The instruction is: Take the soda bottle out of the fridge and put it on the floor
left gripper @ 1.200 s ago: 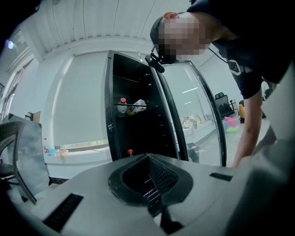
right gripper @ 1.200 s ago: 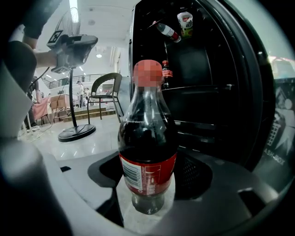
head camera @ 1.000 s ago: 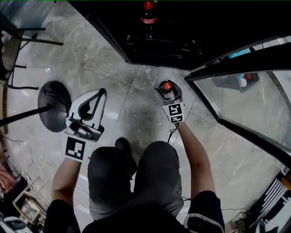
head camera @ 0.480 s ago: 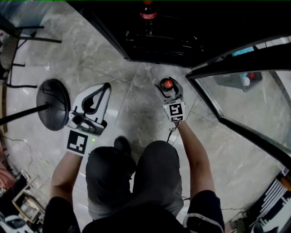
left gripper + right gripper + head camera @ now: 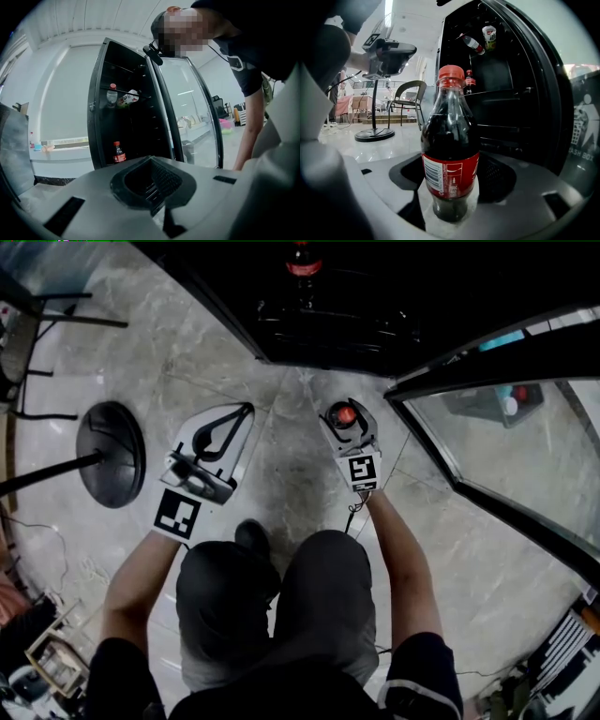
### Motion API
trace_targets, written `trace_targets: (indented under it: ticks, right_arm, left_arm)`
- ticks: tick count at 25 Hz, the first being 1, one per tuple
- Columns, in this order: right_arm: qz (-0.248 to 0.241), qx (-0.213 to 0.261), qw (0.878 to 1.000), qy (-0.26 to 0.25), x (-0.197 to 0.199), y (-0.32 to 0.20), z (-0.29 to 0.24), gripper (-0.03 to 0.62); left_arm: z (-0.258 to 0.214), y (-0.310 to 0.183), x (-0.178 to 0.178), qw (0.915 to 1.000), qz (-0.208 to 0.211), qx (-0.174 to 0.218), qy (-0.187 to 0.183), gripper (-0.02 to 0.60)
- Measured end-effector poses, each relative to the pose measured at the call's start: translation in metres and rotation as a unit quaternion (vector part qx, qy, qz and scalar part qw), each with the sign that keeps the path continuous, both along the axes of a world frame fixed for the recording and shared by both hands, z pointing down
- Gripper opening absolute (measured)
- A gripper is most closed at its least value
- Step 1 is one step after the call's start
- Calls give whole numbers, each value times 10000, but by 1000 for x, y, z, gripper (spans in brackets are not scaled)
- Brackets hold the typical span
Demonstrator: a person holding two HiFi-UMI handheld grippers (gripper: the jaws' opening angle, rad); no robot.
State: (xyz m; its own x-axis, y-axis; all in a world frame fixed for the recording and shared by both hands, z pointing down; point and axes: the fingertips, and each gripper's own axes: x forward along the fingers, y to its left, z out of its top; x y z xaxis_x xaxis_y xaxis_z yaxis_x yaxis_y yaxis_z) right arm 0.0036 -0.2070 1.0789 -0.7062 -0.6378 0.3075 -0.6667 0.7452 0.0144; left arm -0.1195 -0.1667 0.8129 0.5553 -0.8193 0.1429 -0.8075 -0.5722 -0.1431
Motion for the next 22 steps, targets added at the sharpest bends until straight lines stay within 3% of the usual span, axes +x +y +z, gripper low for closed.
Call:
trace_targets:
  ticks: [13, 22]
  right_arm:
    - [-129, 7, 9999, -28, 3, 4, -10, 347]
    - [-195, 232, 9991, -299, 15, 13, -53, 345]
  left_arm:
    - [-6, -13, 1, 10000, -27, 52, 71, 23]
    - [-11, -11, -4, 10000, -56, 48, 65, 23]
